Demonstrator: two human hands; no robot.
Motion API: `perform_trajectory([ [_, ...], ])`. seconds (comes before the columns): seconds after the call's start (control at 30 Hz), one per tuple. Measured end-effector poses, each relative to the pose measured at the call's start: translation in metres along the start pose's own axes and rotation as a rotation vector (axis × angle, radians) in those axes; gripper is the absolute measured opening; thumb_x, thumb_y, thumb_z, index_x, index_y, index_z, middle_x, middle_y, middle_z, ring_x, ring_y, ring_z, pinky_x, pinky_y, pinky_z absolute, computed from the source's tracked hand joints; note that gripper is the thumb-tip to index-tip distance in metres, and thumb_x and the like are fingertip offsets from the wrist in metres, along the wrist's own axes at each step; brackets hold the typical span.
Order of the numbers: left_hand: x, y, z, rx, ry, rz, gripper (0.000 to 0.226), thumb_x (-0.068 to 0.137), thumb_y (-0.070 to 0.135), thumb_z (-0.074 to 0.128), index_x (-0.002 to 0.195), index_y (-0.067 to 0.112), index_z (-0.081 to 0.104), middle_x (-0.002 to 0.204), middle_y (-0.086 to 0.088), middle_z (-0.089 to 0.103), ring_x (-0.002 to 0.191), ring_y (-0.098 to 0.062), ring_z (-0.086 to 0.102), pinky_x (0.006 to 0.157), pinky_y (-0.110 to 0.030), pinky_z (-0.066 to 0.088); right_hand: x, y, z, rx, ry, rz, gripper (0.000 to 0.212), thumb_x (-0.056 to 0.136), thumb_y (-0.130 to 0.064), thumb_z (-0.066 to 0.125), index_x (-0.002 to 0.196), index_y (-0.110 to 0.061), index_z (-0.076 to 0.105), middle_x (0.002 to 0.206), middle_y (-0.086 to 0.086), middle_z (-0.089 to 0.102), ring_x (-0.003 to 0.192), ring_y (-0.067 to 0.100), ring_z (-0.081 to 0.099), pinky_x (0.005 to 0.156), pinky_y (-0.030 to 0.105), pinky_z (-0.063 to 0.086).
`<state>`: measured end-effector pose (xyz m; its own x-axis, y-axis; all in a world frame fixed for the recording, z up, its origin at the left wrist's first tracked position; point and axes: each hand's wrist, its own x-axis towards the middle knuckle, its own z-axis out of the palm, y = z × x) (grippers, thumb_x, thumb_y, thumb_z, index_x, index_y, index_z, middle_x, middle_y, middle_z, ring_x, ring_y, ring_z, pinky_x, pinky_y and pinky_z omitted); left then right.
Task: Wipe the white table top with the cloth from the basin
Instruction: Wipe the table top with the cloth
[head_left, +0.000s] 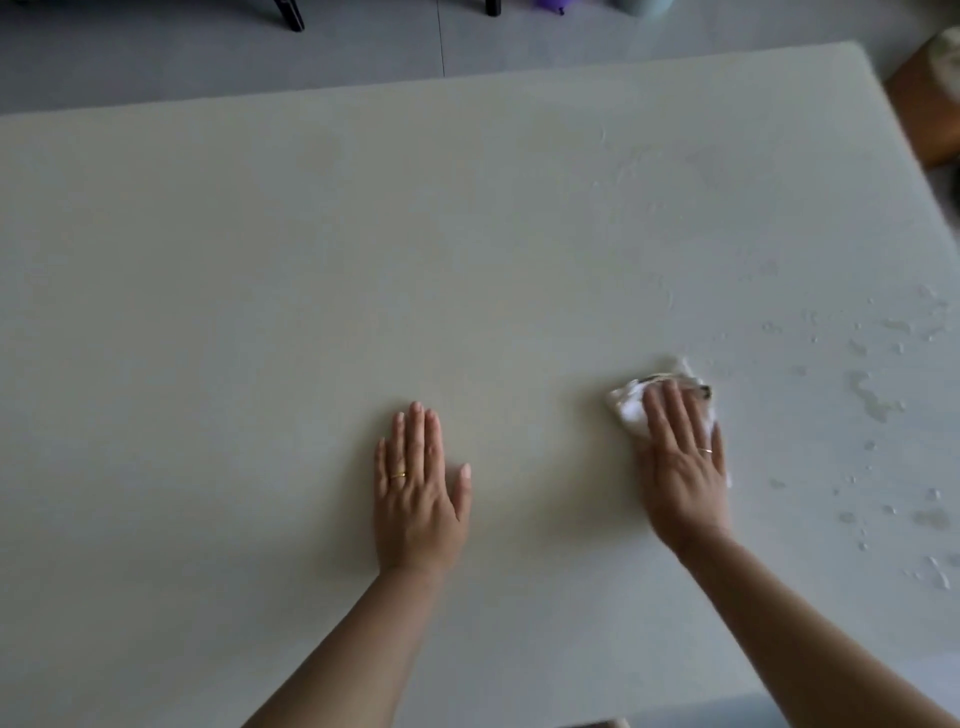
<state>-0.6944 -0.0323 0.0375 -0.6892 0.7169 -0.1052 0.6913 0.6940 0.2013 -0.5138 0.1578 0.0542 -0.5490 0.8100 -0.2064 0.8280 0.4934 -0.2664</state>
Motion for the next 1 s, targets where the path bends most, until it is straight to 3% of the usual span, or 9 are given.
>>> perform_trajectory([
  [0.07,0.000,0.001,-0.002,-0.007,0.001,0.002,0.064,0.092,0.041,0.032,0.143,0.001,0.035,0.151,-0.016,0.032,0.140,-0.032,0.031,0.113,-0.046,0.022,-0.001,0.007,-0.006,0.004,0.012,0.024,0.055,0.094,-0.041,0.025,0.147,-0.027,0.026,0.158,-0.008,0.014,0.144,0.007,0.002,0.117,0.033,-0.002],
  [0.17,-0.001,-0.001,-0.006,-0.036,-0.003,0.020,0.066,0.093,0.043,0.031,0.145,0.002,0.032,0.153,-0.015,0.029,0.141,-0.031,0.028,0.115,-0.043,0.018,0.007,0.005,-0.010,-0.011,0.028,0.053,0.058,0.086,-0.052,0.032,0.139,-0.030,0.035,0.154,-0.005,0.022,0.144,0.012,0.006,0.114,0.031,-0.010],
  [0.33,-0.029,-0.012,-0.006,-0.048,0.018,0.036,0.065,0.096,0.043,0.027,0.147,0.003,0.027,0.155,-0.013,0.024,0.143,-0.026,0.023,0.117,-0.041,0.015,0.008,-0.006,0.003,-0.047,0.040,0.124,0.065,0.088,-0.054,0.013,0.148,-0.028,0.021,0.160,-0.002,0.005,0.146,0.015,-0.005,0.118,0.038,-0.009],
  [0.47,-0.056,-0.013,0.001,-0.010,-0.025,0.031,0.064,0.097,0.044,0.020,0.146,0.003,0.030,0.154,-0.013,0.026,0.142,-0.026,0.026,0.116,-0.044,0.019,-0.023,-0.048,0.022,-0.006,0.039,0.151,0.062,0.091,-0.047,0.014,0.149,-0.026,0.015,0.159,0.000,0.005,0.146,0.018,-0.004,0.116,0.039,-0.004],
  [0.63,-0.055,-0.011,-0.001,-0.001,-0.024,0.024,0.062,0.093,0.037,0.029,0.144,0.002,0.034,0.152,-0.016,0.029,0.140,-0.030,0.030,0.112,-0.047,0.023,-0.099,-0.104,0.056,-0.059,-0.038,-0.260,0.055,0.094,-0.039,0.032,0.147,-0.025,0.025,0.156,-0.002,0.017,0.146,0.021,0.010,0.115,0.045,0.006],
  [0.7,-0.055,-0.011,-0.001,-0.004,-0.027,0.027,0.063,0.091,0.035,0.032,0.144,0.002,0.034,0.152,-0.015,0.029,0.140,-0.030,0.029,0.113,-0.047,0.022,-0.098,-0.087,0.051,-0.074,-0.074,-0.457,0.054,0.096,-0.036,0.033,0.148,-0.025,0.025,0.156,-0.003,0.020,0.145,0.020,0.014,0.114,0.045,0.013],
  [0.77,-0.056,-0.011,-0.001,-0.005,-0.021,0.021,0.063,0.092,0.038,0.033,0.144,0.002,0.035,0.152,-0.015,0.031,0.140,-0.030,0.030,0.113,-0.047,0.023,-0.089,-0.054,0.038,-0.106,-0.068,-0.498,0.053,0.096,-0.035,0.032,0.148,-0.025,0.025,0.155,-0.003,0.022,0.145,0.019,0.016,0.115,0.045,0.015],
  [0.9,-0.056,-0.011,0.001,0.004,-0.010,0.020,0.064,0.091,0.039,0.033,0.143,0.002,0.036,0.151,-0.016,0.032,0.139,-0.032,0.033,0.113,-0.046,0.022,-0.079,0.004,0.014,-0.041,0.009,-0.054,0.056,0.094,-0.043,0.018,0.148,-0.025,0.023,0.157,-0.003,0.016,0.145,0.014,0.007,0.118,0.039,0.005],
  [1.0,-0.057,-0.010,0.001,0.008,-0.014,0.020,0.064,0.092,0.039,0.031,0.143,0.001,0.035,0.152,-0.016,0.031,0.139,-0.032,0.032,0.114,-0.046,0.020,-0.085,-0.014,0.022,0.001,0.058,0.236,0.059,0.092,-0.039,0.017,0.149,-0.025,0.015,0.158,-0.004,0.006,0.145,0.012,-0.005,0.118,0.040,-0.003],
])
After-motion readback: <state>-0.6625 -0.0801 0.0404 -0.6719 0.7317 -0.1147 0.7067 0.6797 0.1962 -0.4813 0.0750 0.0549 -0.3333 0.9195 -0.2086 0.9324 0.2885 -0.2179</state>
